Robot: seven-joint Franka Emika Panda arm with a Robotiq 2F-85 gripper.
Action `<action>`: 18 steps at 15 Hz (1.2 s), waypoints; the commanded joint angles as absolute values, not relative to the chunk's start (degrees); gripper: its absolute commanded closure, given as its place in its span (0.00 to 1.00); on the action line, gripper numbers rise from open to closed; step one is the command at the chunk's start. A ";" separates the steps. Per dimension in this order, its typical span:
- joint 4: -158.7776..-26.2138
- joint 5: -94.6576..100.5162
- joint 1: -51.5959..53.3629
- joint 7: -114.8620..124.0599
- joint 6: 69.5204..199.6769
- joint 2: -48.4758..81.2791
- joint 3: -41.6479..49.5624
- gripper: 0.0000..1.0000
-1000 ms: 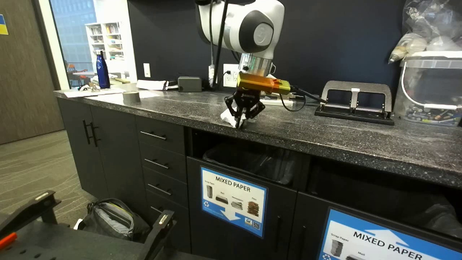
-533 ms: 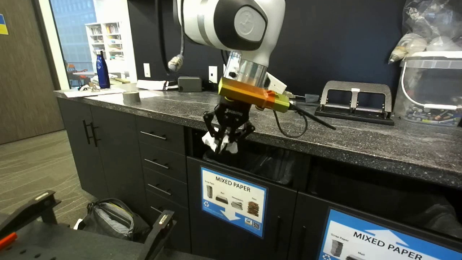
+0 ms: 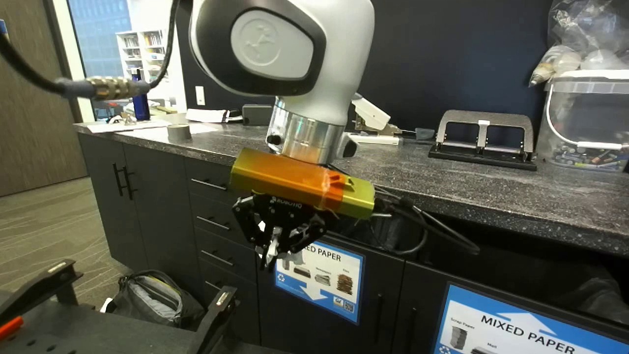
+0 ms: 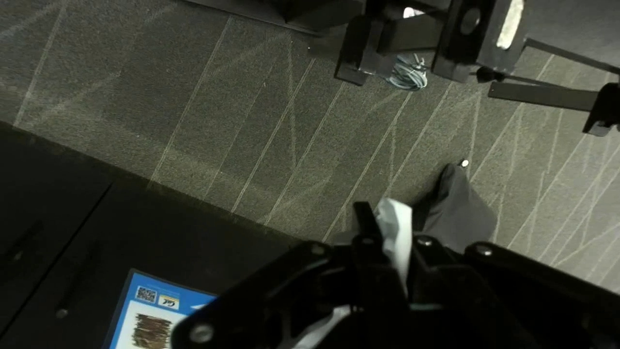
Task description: Put all the white pieces of papers in the left bin
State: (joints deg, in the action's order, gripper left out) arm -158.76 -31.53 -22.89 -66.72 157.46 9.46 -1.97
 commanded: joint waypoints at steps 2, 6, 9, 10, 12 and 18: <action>-156.99 -52.16 -24.54 -74.87 167.88 15.43 -9.89 0.91; -149.04 -70.96 -28.18 -83.83 173.80 21.55 -18.36 0.90; -140.71 -84.22 -30.63 -94.64 177.73 25.73 -22.60 0.90; -137.84 -88.76 -31.39 -98.92 178.39 27.10 -23.38 0.89; -132.50 -96.32 -30.98 -107.28 179.02 29.93 -22.76 0.90; -123.36 -113.68 -25.01 -126.92 175.53 39.13 -14.56 0.91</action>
